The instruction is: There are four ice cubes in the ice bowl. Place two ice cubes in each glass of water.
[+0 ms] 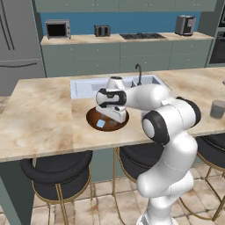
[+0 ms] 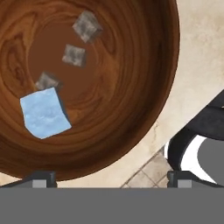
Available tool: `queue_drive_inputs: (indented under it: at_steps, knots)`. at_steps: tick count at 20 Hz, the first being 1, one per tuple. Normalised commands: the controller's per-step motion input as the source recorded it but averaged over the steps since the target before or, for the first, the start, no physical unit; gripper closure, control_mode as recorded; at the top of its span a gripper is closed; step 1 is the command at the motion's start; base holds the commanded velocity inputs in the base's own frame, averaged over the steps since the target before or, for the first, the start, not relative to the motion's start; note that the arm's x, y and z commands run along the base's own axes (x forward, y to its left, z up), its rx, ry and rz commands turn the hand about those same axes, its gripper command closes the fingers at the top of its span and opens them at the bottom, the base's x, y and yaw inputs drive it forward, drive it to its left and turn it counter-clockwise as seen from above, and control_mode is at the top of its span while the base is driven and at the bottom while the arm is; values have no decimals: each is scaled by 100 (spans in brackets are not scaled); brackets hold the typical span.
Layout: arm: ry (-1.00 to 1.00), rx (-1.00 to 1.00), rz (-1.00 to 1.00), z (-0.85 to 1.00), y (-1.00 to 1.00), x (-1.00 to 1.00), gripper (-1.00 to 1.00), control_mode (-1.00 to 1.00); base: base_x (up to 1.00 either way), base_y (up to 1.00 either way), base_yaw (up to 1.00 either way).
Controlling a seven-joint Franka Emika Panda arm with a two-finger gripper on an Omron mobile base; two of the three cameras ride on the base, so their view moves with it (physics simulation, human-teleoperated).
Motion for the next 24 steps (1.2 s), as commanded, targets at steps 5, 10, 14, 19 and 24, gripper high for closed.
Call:
queue_drive_inputs:
  at_steps: [5,10,14,19,24]
  knots:
    - [0,8,-6,-4,6,10,-100,-100,0,0,0]
    - [0,6,-7,-19,18,8,-100,-100,0,0,0]
    - [0,4,-6,-13,4,11,-100,-100,0,0,0]
    - [0,2,-4,-8,0,17,-100,-100,0,0,0]
    - [0,1,-4,-11,0,23,-100,-100,0,0,0]
